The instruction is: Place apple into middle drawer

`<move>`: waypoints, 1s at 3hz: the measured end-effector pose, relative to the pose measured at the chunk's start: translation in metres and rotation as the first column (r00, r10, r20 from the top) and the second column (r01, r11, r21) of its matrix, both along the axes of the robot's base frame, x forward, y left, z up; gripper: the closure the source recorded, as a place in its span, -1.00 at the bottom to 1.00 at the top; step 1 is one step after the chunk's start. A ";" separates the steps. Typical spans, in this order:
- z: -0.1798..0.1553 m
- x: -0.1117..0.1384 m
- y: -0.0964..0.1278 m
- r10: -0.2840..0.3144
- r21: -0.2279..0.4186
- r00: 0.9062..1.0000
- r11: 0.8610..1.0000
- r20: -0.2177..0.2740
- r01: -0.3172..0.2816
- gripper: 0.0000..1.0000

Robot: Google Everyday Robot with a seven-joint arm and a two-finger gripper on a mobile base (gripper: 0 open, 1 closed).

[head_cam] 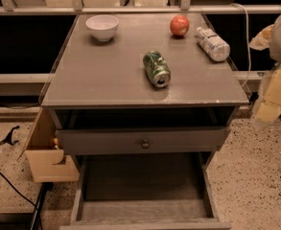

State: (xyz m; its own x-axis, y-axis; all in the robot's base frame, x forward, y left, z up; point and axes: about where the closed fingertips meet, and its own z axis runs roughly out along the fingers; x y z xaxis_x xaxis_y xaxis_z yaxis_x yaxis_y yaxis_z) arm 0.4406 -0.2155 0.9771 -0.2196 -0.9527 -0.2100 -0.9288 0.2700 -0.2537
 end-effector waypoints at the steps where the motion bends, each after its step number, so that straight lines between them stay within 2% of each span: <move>1: 0.002 0.006 0.003 0.000 0.003 1.000 1.000 0.019 0.000 -1.00; 2: 0.002 0.034 0.007 -0.038 0.033 0.998 0.999 0.055 0.036 -1.00; 3: -0.001 0.078 0.008 -0.093 0.072 0.992 0.994 0.086 0.087 -1.00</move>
Offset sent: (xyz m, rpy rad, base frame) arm 0.0725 0.0114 0.0001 0.0764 -0.0928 -0.0964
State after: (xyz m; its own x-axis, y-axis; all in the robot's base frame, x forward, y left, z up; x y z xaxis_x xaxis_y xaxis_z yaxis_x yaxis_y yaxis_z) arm 0.5187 -0.2076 0.9763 -0.2810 -0.9130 -0.2958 -0.8745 0.3705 -0.3129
